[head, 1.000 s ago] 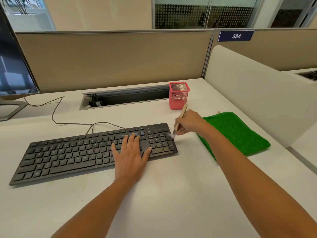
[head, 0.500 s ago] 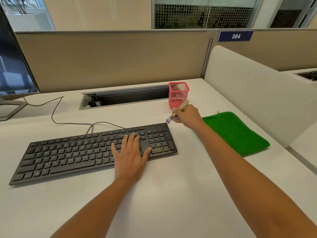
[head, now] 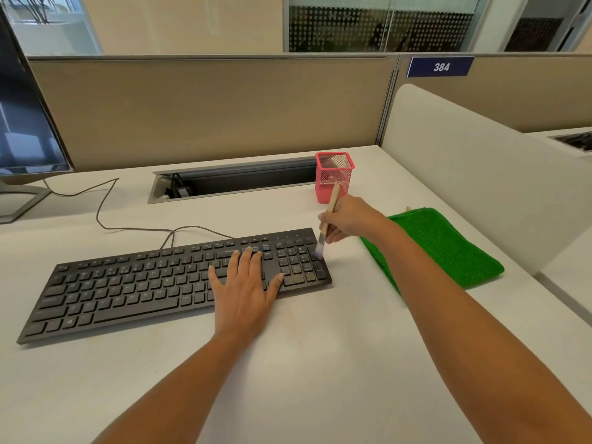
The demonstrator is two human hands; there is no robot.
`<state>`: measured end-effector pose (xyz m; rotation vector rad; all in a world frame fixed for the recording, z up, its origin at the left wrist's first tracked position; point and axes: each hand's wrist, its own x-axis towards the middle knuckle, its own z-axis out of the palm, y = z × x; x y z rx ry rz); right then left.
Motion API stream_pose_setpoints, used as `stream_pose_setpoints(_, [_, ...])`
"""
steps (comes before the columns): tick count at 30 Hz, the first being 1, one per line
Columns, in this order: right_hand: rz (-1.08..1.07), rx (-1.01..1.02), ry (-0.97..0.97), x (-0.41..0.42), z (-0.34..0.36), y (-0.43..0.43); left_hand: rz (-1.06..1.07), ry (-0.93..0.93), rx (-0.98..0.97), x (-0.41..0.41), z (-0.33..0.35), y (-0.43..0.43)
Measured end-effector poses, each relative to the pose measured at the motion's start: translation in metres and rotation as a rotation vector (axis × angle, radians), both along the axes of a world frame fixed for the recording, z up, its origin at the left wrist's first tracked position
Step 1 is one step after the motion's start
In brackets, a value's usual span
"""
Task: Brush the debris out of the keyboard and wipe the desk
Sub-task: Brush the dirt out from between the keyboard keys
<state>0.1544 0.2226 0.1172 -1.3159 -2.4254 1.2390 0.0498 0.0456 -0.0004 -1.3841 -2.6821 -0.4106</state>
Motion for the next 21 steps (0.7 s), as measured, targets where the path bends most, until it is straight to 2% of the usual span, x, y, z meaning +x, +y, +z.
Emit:
stream_pose_setpoints(2, [-0.004, 0.141, 0.048, -0.005, 0.001, -0.001, 0.000, 0.003, 0.005, 0.000, 0.000, 0.000])
stream_pose_setpoints(4, [0.030, 0.242, 0.009, -0.009, 0.001, -0.003, 0.000, 0.004, 0.007, 0.000, 0.001, 0.000])
stream_pose_setpoints(7, [0.126, 0.274, -0.072, -0.017, 0.000, -0.008, 0.001, 0.005, 0.004, 0.000, 0.001, 0.000])
stream_pose_setpoints(10, [0.219, 0.246, -0.083, -0.026, 0.000, -0.017, 0.005, 0.003, 0.001, 0.000, 0.001, 0.000])
stream_pose_setpoints(18, [0.254, -0.041, 0.224, -0.040, -0.009, -0.031, 0.003, 0.003, -0.011, 0.001, 0.002, 0.000])
stream_pose_setpoints(21, [0.252, -0.074, 0.226, -0.034, -0.010, -0.028, 0.002, 0.005, -0.007, 0.001, 0.002, 0.000])
